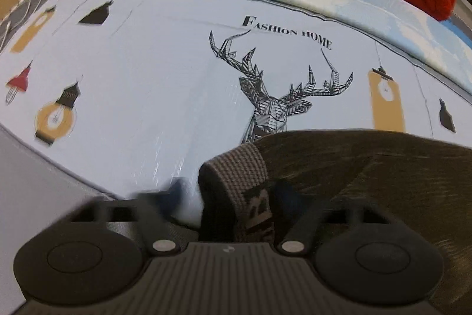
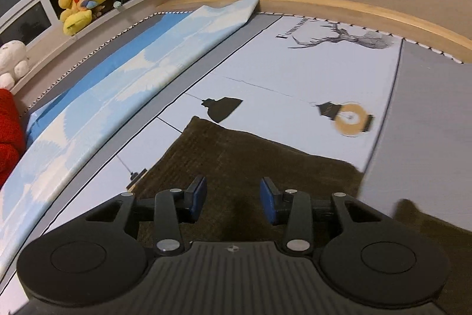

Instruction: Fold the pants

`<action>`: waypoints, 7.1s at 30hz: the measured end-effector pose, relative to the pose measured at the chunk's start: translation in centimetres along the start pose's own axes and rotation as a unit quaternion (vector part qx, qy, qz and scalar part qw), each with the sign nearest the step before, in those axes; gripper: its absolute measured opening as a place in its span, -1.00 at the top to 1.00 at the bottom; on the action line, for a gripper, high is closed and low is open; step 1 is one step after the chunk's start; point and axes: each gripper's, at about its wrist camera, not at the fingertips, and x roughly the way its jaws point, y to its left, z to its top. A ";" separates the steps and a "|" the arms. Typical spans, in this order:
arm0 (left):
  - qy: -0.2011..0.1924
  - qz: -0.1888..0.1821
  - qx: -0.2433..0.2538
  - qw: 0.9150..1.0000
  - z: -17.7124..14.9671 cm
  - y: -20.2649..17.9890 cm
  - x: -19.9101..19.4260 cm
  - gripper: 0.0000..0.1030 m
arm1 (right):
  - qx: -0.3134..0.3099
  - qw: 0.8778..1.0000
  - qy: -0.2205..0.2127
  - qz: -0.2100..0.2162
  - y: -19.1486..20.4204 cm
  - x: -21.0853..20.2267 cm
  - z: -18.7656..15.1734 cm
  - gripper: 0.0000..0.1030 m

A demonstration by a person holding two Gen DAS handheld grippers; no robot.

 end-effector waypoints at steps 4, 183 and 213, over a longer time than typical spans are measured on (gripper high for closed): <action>-0.031 0.051 0.022 0.998 -0.5 -1.4 -1.0 -0.12 | -0.017 0.999 0.001 0.035 -1.9 -4.1 0.3 0.18; -0.101 -0.057 0.223 0.968 -0.4 -15.4 -1.3 0.94 | -0.373 0.892 0.069 0.247 11.1 -22.9 -13.4 0.54; 0.110 -0.174 -0.147 0.967 -19.7 1.1 -13.9 0.39 | -0.240 0.942 0.133 0.192 3.1 -22.1 -10.3 0.54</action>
